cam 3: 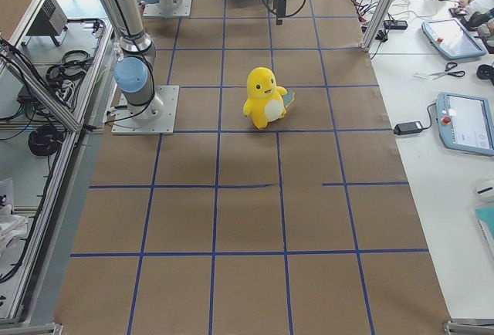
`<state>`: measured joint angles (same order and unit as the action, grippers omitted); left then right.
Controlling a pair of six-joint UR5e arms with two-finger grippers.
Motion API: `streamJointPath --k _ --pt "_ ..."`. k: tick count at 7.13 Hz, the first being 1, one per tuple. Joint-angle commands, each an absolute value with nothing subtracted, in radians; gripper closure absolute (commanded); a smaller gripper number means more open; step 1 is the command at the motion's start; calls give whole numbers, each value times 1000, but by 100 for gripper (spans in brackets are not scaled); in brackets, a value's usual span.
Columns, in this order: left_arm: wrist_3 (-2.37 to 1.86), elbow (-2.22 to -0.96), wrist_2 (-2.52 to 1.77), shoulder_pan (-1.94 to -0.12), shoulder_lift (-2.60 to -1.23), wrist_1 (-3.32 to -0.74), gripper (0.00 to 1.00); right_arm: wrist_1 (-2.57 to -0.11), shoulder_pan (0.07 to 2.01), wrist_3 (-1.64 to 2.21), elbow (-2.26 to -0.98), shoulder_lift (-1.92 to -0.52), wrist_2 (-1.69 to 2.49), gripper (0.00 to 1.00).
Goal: Pull drawer sideways
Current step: 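Pull the handle with the left gripper, sliding the drawer out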
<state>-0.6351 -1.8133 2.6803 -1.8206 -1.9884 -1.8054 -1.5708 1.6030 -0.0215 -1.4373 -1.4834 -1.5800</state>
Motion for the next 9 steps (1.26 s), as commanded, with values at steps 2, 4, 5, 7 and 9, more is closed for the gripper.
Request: streamJointPath --k 2,4,5,7,9 --pt "-635 -1810 2680 -1836 -1988 -1822 100 -1571 1603 -21 -1437 -1483 -1580 0" --pt "-634 -1810 2687 -1836 -1987 -1821 64 -1571 1603 -21 -1437 -1483 -1580 0" --pt "-630 -1809 2681 -1836 -1980 -1819 1 -1571 1603 -21 -1437 -1483 -1580 0" --pt "-627 -1804 2677 -1836 -1965 -1818 0 -1571 1603 -21 -1437 -1483 -1580 0" --pt "-541 -1705 2492 -1836 -1922 -1813 0 -1571 1603 -21 -1437 -1483 -1580 0"
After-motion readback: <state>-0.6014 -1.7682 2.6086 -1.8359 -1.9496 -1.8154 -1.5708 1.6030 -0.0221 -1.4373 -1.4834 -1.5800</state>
